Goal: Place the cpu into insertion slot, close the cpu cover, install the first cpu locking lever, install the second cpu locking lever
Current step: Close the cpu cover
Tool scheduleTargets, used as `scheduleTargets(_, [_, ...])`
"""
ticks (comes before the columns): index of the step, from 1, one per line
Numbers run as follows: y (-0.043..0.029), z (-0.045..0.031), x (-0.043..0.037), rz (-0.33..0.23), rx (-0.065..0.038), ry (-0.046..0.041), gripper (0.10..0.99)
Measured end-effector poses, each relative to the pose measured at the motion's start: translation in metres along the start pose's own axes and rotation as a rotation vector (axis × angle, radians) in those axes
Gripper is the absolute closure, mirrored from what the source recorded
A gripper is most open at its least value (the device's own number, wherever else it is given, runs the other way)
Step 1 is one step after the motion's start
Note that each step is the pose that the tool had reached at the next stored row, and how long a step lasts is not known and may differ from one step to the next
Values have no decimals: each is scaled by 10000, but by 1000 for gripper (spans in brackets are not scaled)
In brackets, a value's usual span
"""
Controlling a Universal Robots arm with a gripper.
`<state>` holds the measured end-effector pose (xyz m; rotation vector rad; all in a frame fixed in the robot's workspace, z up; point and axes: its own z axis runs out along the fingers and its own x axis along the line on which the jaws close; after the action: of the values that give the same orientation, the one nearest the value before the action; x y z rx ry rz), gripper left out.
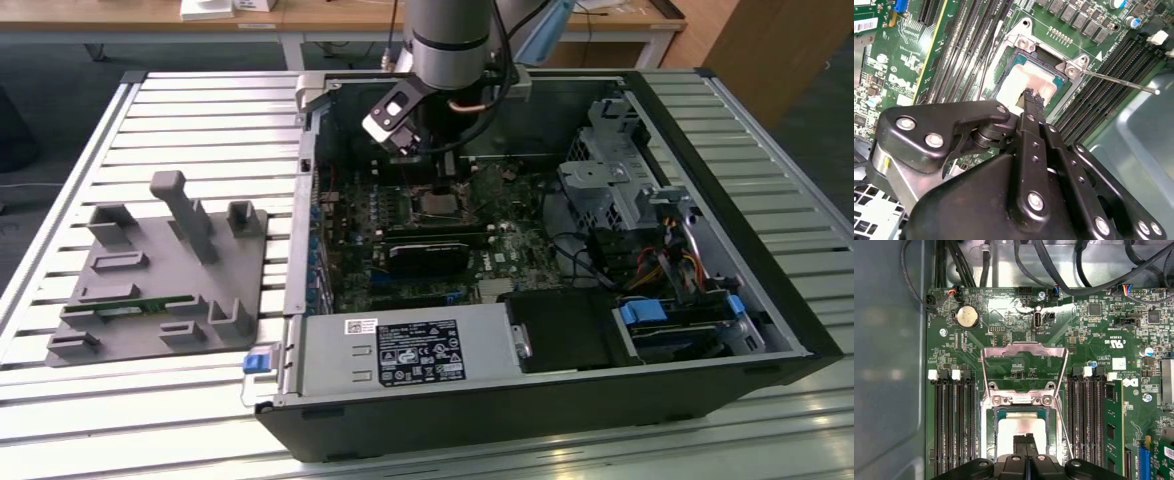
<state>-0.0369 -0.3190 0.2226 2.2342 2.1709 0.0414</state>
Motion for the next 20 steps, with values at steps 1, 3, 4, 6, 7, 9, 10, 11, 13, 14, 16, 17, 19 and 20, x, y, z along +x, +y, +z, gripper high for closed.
scheduleTargets(1, [1,-15,0,0,4,-1,980])
scheduleTargets(3, [2,-50,0,-1,17,-1,980])
scheduleTargets(4, [2,-64,0,0,22,-1,980])
scheduleTargets(6, [4,-100,0,0,33,-1,980])
scheduleTargets(7, [4,-121,0,0,36,-1,980])
scheduleTargets(9, [7,-180,0,-1,48,-2,980])
scheduleTargets(10, [8,-211,0,0,53,0,980])
scheduleTargets(11, [9,-240,0,0,58,1,980])
scheduleTargets(13, [11,-287,0,1,65,2,980])
scheduleTargets(14, [11,-303,0,1,66,7,980])
scheduleTargets(16, [13,-307,-19,-2,65,24,980])
scheduleTargets(17, [13,-307,-36,0,65,27,980])
scheduleTargets(19, [14,-307,-72,0,66,27,980])
scheduleTargets(20, [14,-307,-81,1,66,27,980])
